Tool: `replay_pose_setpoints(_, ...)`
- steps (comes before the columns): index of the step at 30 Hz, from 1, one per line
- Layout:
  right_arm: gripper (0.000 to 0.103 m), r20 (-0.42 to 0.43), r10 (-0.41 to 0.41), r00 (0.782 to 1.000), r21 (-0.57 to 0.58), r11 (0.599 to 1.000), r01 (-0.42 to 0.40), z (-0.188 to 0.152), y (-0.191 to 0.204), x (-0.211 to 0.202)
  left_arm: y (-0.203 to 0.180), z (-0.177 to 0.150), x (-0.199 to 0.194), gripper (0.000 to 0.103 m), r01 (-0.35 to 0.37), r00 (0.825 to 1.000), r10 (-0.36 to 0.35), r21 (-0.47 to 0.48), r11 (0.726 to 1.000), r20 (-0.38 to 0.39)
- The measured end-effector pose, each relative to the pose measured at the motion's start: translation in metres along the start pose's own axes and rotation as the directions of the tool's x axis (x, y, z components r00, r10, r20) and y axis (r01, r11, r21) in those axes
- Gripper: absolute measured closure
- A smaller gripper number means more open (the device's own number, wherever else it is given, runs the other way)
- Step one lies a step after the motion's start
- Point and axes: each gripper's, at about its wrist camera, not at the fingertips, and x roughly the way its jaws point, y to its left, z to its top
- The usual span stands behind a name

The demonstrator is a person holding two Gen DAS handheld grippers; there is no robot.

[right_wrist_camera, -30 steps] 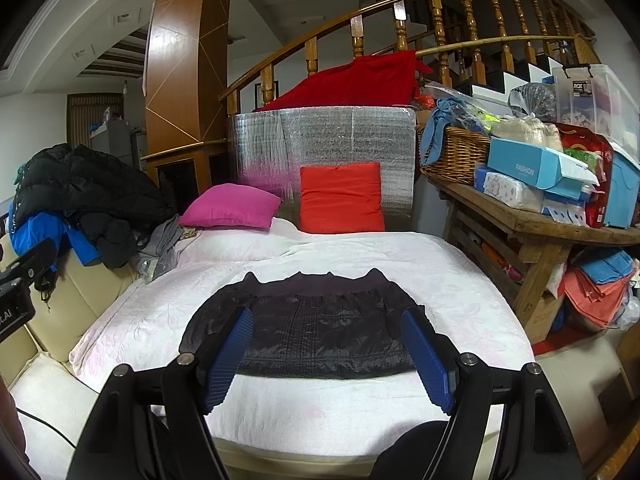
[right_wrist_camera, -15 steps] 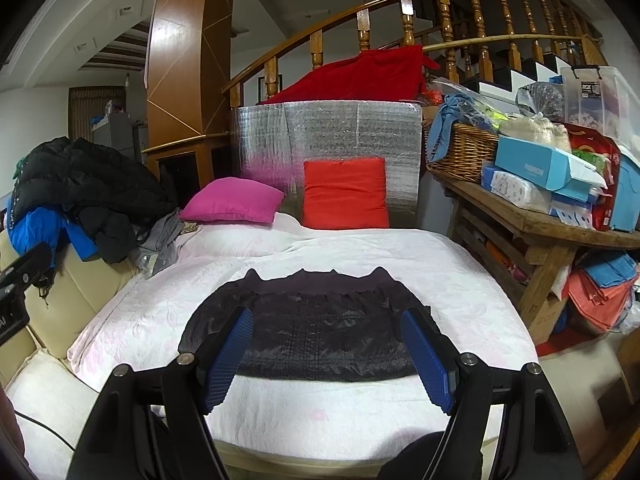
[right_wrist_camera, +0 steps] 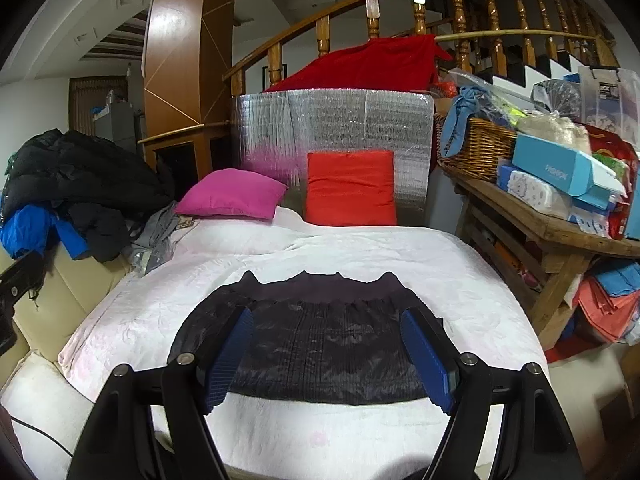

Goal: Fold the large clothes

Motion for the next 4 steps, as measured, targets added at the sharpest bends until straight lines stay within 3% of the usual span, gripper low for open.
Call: replay_pose_setpoints(4,0.023,-0.031,0.005,1.0,0.049,0.999,-0.003,0.015,-0.036,0.043,0.016,0.012,0.058,0.0,0.09,0.991,-0.098,-0.084,0.992,-0.094)
